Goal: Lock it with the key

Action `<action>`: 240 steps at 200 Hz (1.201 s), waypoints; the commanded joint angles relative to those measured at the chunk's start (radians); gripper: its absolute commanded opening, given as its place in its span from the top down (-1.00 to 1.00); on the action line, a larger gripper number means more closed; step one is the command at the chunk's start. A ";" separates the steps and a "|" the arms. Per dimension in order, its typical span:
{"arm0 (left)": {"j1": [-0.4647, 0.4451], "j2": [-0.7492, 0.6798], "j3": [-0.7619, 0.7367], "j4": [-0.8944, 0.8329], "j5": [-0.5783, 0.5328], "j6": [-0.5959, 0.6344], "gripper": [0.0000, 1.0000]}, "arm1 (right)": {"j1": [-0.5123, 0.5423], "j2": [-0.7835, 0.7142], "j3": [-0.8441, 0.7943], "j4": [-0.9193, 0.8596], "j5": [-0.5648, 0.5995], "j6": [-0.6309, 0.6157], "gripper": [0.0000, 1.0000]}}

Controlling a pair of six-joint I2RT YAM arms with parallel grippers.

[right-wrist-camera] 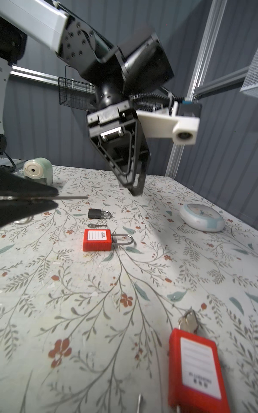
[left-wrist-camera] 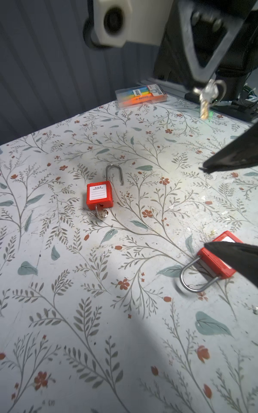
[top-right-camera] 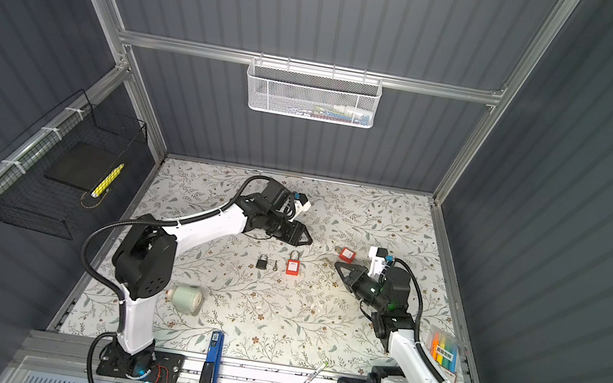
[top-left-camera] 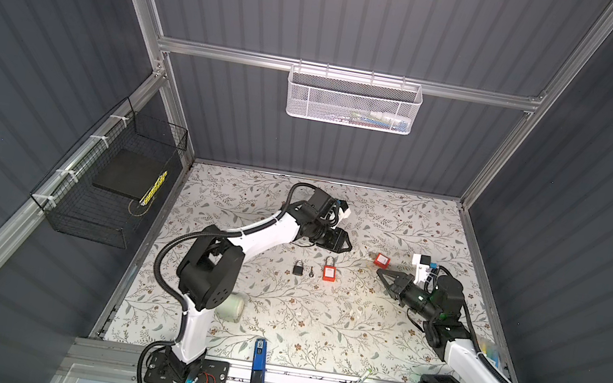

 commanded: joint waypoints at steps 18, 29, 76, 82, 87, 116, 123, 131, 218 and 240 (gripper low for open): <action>0.056 -0.080 -0.118 0.037 -0.020 -0.046 -0.05 | 0.079 0.059 -0.025 0.036 0.152 0.064 1.00; 0.064 -0.098 -0.161 0.046 -0.018 -0.050 -0.05 | 0.111 0.090 -0.029 0.066 0.196 0.088 1.00; 0.080 -0.139 -0.239 0.066 -0.017 -0.064 -0.06 | 0.280 0.305 -0.040 0.302 0.398 0.248 1.00; 0.080 -0.141 -0.244 0.066 -0.016 -0.065 -0.06 | 0.294 0.333 -0.034 0.321 0.410 0.259 1.00; 0.081 -0.145 -0.249 0.065 -0.017 -0.065 -0.06 | 0.305 0.355 -0.028 0.332 0.419 0.268 1.00; 0.084 -0.164 -0.269 0.058 -0.021 -0.058 -0.06 | 0.350 0.446 0.005 0.364 0.474 0.287 1.00; 0.086 -0.168 -0.272 0.057 -0.023 -0.056 -0.06 | 0.359 0.461 0.008 0.372 0.489 0.291 1.00; 0.087 -0.173 -0.278 0.055 -0.025 -0.056 -0.06 | 0.367 0.479 0.009 0.388 0.502 0.293 1.00; 0.091 -0.193 -0.312 0.055 -0.026 -0.055 -0.06 | 0.398 0.691 0.046 0.626 0.533 0.352 1.00; 0.091 -0.198 -0.316 0.055 -0.031 -0.054 -0.06 | 0.411 0.701 0.049 0.599 0.550 0.364 1.00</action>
